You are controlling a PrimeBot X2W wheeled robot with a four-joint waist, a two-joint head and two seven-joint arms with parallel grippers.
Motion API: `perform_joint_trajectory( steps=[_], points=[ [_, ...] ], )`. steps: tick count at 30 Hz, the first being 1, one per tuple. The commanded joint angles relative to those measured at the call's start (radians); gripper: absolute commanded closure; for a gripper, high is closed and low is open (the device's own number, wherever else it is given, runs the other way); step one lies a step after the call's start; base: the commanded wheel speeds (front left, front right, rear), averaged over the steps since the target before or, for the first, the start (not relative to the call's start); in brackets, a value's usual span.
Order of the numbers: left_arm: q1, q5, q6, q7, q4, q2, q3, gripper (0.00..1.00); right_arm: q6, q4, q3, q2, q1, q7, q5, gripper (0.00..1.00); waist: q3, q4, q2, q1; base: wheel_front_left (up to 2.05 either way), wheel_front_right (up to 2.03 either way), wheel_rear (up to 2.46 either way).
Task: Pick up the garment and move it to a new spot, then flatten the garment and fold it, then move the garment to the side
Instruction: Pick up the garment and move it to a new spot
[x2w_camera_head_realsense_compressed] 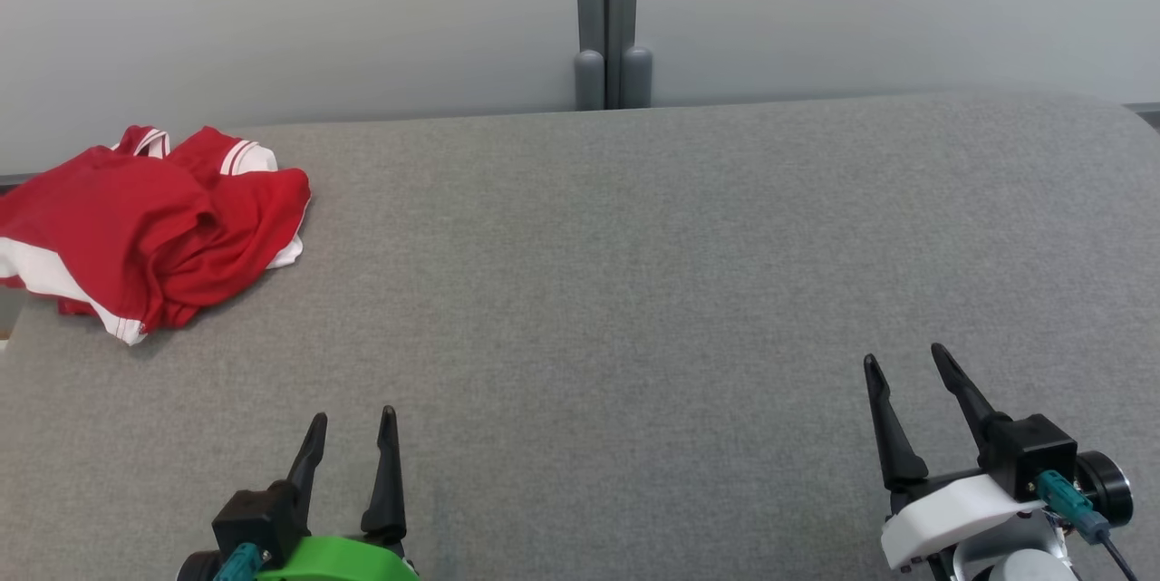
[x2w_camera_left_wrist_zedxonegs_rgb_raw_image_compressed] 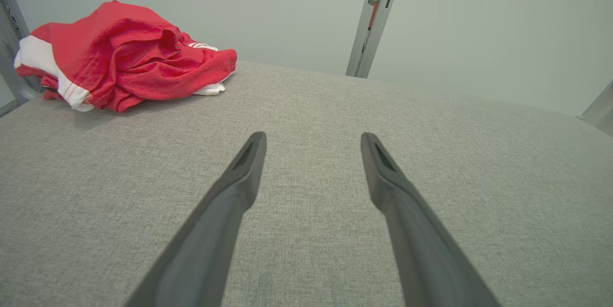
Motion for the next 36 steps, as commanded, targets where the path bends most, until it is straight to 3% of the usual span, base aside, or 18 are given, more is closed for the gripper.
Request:
perform_joint_trajectory(
  steps=[1, 15, 21, 28, 36],
  points=[
    [0.002, 0.006, -0.003, -0.001, -0.001, 0.007, -0.002, 0.0, 0.0, 0.0, -0.007, -0.005, 0.018, -0.005, 0.002, 0.0, 0.002, 0.016, 0.0, 0.0, 0.0, 0.0, 0.0],
    [-0.013, 0.013, 0.003, -0.001, -0.014, 0.006, 0.003, 0.0, 0.0, -0.001, -0.001, -0.005, 0.005, -0.005, 0.008, 0.0, 0.013, 0.297, 0.0, 0.0, 0.0, 0.0, 0.0],
    [0.0, 0.013, 0.003, -0.001, -0.018, 0.006, 0.014, 0.0, 0.0, 0.004, 0.013, -0.005, 0.003, -0.005, 0.01, 0.0, 0.01, 0.387, 0.0, 0.0, 0.0, 0.0, 0.0],
    [0.005, 0.017, -0.002, -0.001, -0.021, 0.006, 0.02, 0.0, 0.0, 0.007, 0.014, -0.005, -0.003, -0.005, 0.012, 0.0, 0.012, 0.433, 0.0, 0.0, 0.0, 0.0, 0.0],
    [0.003, 0.005, 0.005, -0.001, -0.033, 0.006, 0.035, 0.0, 0.0, 0.004, 0.021, -0.005, -0.008, -0.005, 0.007, 0.0, 0.027, 0.427, 0.0, 0.0, 0.0, 0.0, 0.0]
  ],
)
